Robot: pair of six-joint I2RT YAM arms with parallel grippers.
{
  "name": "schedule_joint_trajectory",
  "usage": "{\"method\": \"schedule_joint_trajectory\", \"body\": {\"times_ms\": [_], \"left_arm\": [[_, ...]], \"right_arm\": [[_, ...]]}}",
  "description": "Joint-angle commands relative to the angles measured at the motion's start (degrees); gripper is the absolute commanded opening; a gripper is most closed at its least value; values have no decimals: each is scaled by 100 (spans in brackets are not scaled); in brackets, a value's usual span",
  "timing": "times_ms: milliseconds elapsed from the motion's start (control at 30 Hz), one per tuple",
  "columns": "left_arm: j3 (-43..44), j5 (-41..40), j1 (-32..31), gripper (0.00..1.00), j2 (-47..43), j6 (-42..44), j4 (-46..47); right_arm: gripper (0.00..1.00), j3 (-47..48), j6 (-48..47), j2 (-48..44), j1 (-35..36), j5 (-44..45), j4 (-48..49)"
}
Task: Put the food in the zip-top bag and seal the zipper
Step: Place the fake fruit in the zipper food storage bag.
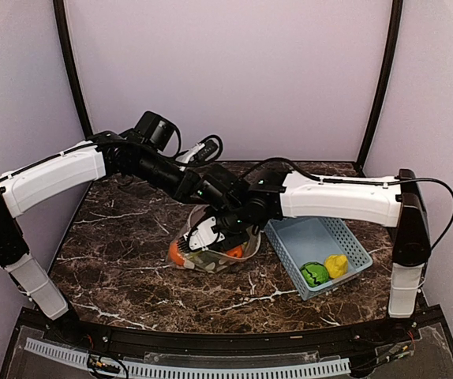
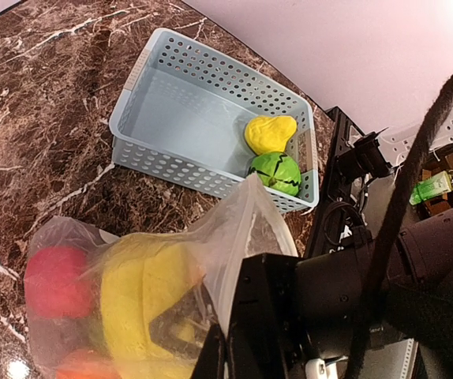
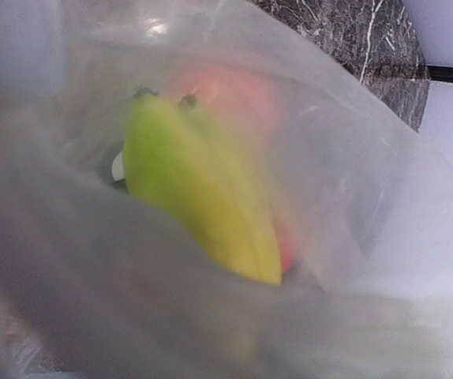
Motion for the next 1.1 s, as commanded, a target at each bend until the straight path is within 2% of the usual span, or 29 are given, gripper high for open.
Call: {"method": "schedule_joint_trajectory", "body": {"times_ms": [0,167,200,300,333,467,600,733,1067], "left_arm": [[-17,267,-30,1,-89,-21,152],[-136,314,-28,1,-160,-28,228],[-155,317,-33,1,-177,-23,228],[-186,277,-29,1,-241,-10,249],[-196,242,-29,1,-248,-1,252],[-211,179,-27,1,-270,14,246],[-269,86,-26,1,-303,55,244],[-270,49,-29,1,-288,43,295],[11,-215,-29,1,-119,9,106]], "right_arm": [[0,82,-374,75,148,725,638],[0,-7,-479,-96,258,812,1149],[4,-53,-516,-127,266,830,1231],[33,-367,-773,-119,264,1160,1483],[40,-551,-889,-114,256,1327,1749],[51,-915,-784,-314,261,1299,1767],[55,-620,-339,-755,282,981,1105],[59,-629,72,-1227,266,539,880],[60,-401,960,-2098,143,-694,48]]}}
